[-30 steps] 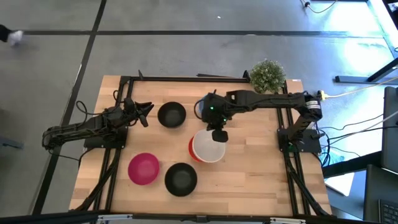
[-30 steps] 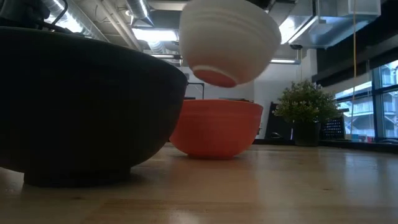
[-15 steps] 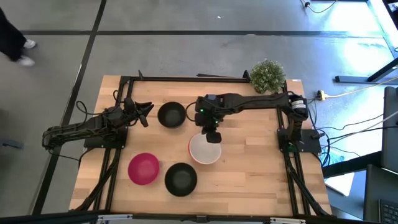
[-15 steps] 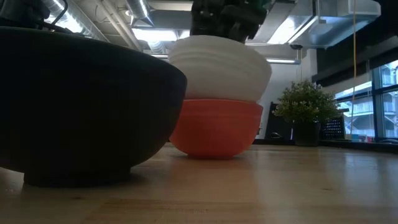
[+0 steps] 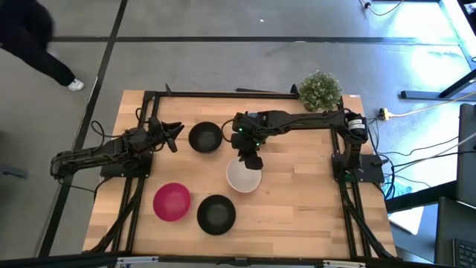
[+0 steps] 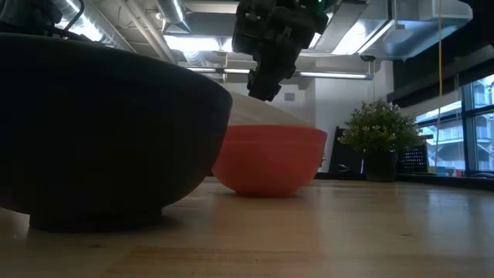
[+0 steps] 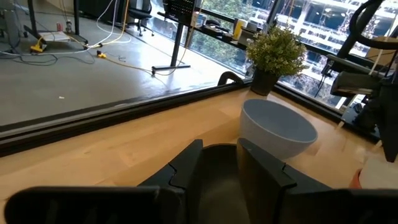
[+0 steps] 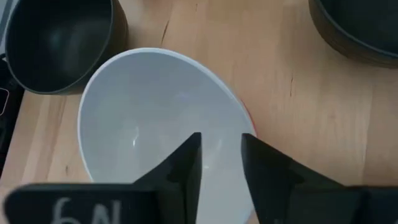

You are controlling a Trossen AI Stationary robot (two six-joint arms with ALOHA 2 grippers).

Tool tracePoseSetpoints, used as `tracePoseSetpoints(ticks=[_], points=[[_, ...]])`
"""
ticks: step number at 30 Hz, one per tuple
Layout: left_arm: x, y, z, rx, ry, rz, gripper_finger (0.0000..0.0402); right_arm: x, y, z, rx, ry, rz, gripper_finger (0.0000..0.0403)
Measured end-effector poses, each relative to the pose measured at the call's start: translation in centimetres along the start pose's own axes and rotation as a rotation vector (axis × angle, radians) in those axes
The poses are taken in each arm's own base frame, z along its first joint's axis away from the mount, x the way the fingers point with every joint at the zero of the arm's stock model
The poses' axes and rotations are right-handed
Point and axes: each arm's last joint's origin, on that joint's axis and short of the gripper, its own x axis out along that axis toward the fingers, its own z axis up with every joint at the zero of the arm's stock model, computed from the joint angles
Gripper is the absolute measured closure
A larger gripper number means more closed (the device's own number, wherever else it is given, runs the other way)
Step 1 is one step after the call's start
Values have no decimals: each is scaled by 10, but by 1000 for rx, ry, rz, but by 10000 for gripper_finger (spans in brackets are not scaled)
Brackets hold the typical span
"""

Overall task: Nest bowls inside each other
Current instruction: Stack the white bowl on top of the orange bowl

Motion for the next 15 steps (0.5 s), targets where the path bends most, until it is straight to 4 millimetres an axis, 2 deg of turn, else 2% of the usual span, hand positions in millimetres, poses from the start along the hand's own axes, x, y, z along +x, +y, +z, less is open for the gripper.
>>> tracePoseSetpoints(ticks=[9,15], points=[[0,0,0,1,0,0,308,3,-3,0,-23,7,-58,258],[0,0,0,1,0,0,308,2,-5,1,-39,-6,-68,292]])
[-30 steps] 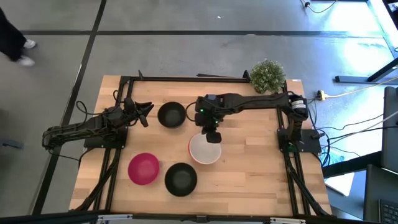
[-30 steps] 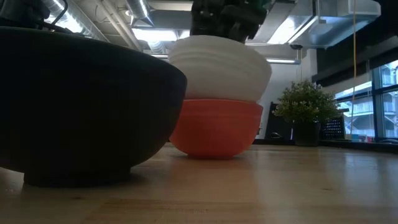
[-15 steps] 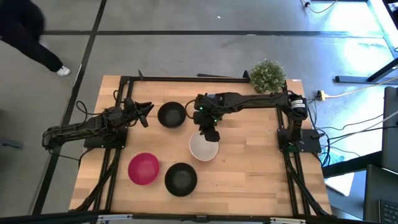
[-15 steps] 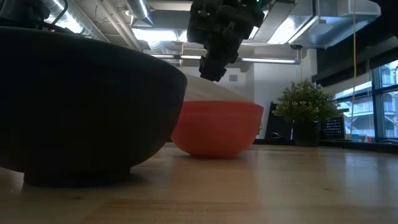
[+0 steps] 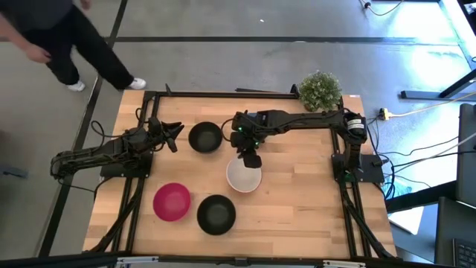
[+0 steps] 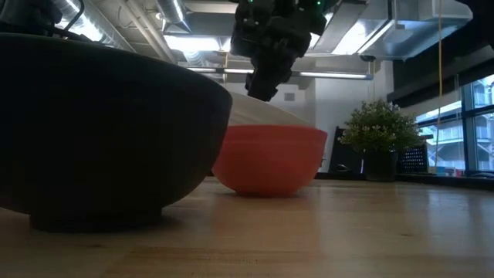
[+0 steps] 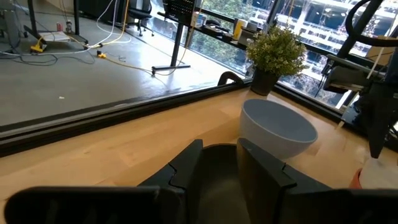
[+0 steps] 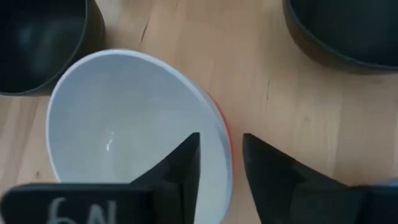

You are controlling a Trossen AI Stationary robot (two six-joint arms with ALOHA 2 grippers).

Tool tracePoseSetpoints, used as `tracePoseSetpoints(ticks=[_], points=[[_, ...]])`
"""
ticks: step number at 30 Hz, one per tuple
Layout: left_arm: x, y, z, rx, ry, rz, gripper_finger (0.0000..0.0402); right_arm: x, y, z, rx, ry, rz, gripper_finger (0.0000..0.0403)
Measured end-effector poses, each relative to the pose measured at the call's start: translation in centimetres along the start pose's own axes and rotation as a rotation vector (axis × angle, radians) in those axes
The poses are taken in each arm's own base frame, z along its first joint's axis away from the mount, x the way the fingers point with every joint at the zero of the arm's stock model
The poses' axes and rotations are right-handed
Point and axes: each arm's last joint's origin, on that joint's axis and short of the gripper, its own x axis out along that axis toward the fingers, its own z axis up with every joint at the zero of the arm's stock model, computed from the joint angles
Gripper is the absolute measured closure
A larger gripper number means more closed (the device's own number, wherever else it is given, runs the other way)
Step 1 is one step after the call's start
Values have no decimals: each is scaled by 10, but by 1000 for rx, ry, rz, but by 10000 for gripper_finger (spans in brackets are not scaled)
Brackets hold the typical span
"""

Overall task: Nest bowls inside each other
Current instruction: Stack the white bowl on top of the orange bowl

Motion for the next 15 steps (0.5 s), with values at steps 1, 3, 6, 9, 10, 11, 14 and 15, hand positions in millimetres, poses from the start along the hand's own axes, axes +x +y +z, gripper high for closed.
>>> tracePoseSetpoints(ticks=[1,3,6,9,10,11,14,15], points=[[0,0,0,0,0,0,308,0,0,0,-10,-2,0,303],[0,0,0,0,0,0,308,0,0,1,-15,-13,1,328],[0,0,0,3,0,0,308,0,0,3,-18,-29,22,377],[0,0,0,25,0,0,308,1,4,3,-20,-32,47,395],[0,0,0,26,0,0,308,1,5,3,-16,-31,49,395],[0,0,0,26,0,0,308,2,6,4,-13,-30,51,397],[0,0,0,26,0,1,308,3,12,5,-13,-29,69,399],[0,0,0,26,-1,3,308,3,14,6,-16,-30,72,399]])
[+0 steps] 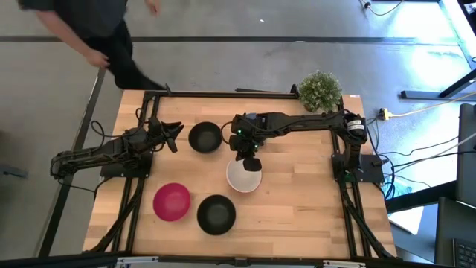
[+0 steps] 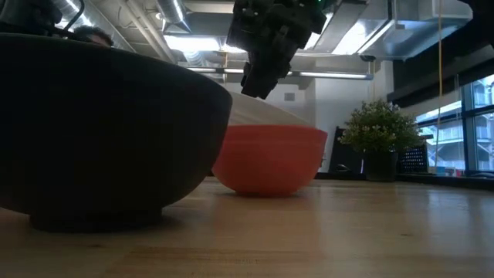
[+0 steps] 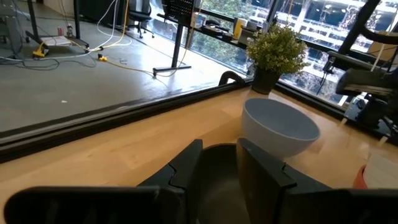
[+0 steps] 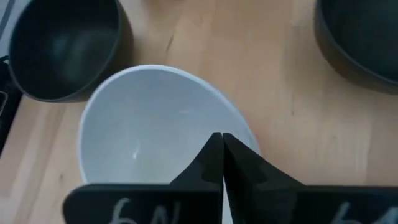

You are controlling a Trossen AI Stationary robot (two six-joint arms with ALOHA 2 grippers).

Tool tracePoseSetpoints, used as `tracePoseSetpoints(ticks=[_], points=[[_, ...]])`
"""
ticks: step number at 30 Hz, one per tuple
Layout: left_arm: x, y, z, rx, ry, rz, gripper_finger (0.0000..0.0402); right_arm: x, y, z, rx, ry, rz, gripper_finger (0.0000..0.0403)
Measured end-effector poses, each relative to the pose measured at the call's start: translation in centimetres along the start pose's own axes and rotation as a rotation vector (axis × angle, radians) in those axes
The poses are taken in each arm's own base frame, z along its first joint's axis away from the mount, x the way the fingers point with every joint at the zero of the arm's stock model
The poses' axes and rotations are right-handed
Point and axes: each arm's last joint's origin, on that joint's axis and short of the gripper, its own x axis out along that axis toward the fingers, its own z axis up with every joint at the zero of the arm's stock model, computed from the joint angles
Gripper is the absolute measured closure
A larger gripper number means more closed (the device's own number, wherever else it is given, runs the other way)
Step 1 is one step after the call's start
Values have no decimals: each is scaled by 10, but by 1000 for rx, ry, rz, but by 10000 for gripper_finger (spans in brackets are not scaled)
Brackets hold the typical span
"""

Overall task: Nest bowls inside each other
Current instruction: Stack the white bowl on top of the orange bowl

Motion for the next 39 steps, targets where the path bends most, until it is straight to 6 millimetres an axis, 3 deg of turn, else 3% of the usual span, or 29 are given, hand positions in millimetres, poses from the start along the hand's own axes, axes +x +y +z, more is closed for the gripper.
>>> tracePoseSetpoints(ticks=[16,39], points=[[0,0,0,0,-1,3,308,-6,10,17,-42,-73,13,402],[0,0,0,0,-2,5,308,27,-1,14,-23,-65,79,402]])
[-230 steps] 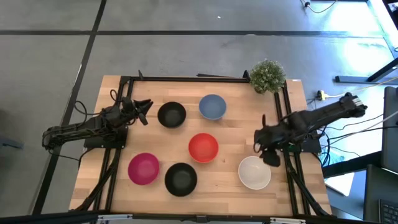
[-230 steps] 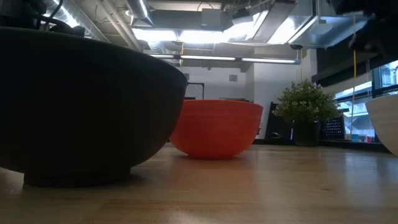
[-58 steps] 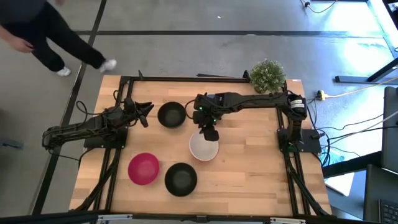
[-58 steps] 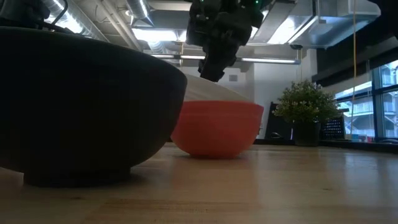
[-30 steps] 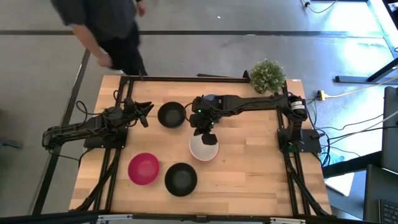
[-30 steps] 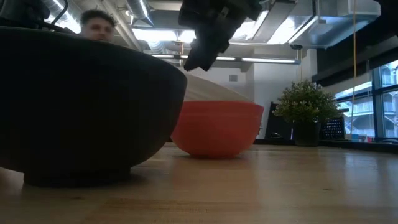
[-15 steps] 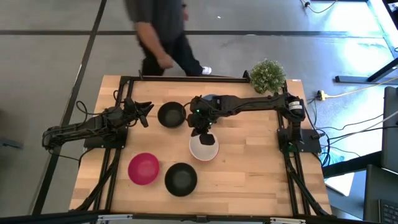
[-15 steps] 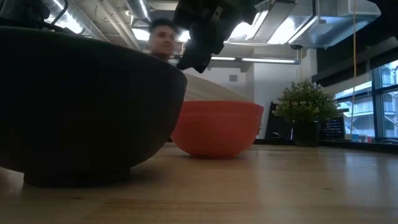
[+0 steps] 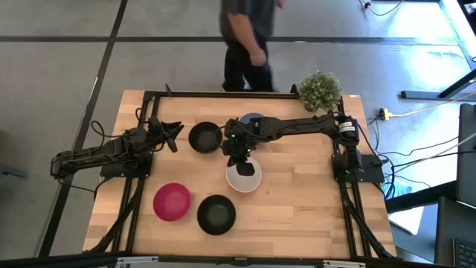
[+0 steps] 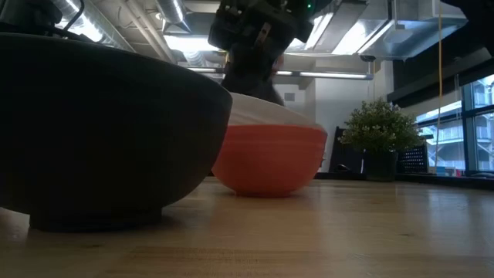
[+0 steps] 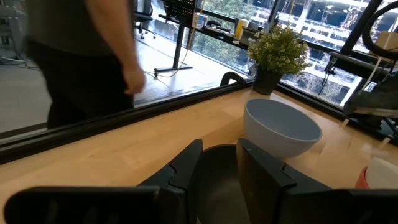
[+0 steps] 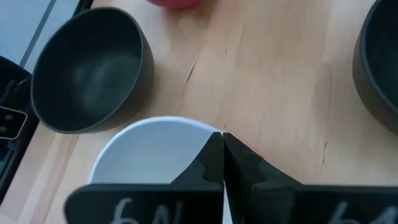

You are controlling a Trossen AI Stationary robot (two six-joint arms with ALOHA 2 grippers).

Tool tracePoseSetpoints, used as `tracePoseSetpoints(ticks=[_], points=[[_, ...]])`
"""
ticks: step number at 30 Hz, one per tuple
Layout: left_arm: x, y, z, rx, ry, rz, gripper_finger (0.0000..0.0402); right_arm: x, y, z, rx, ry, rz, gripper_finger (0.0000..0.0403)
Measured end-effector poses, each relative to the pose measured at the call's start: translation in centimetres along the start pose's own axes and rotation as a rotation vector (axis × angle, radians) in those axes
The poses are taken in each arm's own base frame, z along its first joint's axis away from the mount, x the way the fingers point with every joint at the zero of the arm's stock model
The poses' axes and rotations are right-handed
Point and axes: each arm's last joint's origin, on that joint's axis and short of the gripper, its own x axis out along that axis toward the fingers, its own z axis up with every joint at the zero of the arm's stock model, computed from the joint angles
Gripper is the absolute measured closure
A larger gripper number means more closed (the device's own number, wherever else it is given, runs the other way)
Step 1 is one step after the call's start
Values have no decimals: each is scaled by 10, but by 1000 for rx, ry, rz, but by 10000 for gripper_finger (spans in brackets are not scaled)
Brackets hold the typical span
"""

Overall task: Nest bowls inside each other
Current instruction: Stack the white bowl on top of the orange bowl, then stack the blue bowl on top of the white bowl

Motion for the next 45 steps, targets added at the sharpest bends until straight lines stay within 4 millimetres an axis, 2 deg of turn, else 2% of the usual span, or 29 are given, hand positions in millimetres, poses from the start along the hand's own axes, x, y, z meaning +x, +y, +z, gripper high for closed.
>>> tracePoseSetpoints(ticks=[4,11,14,17,20,24,27,33,40,45], points=[[0,0,0,0,0,0,308,4,-2,-1,1,1,0,402],[0,0,0,1,1,0,308,28,-11,-12,28,54,29,402],[0,0,0,5,1,0,308,28,-12,-11,4,46,26,402],[0,0,0,25,1,0,308,18,-8,-4,-22,16,-13,402],[0,0,0,26,1,0,308,-2,-4,13,-43,-34,-40,398],[0,0,0,26,1,0,308,-22,-1,24,-51,-5,-54,391],[0,0,0,26,1,2,308,-33,-4,25,-22,35,-83,384],[0,0,0,26,0,2,308,-50,-30,12,70,103,-116,350],[0,0,0,26,-1,6,308,-66,-56,-17,156,252,-118,276],[0,1,0,26,-7,26,308,-66,-72,-32,174,272,-141,230]])
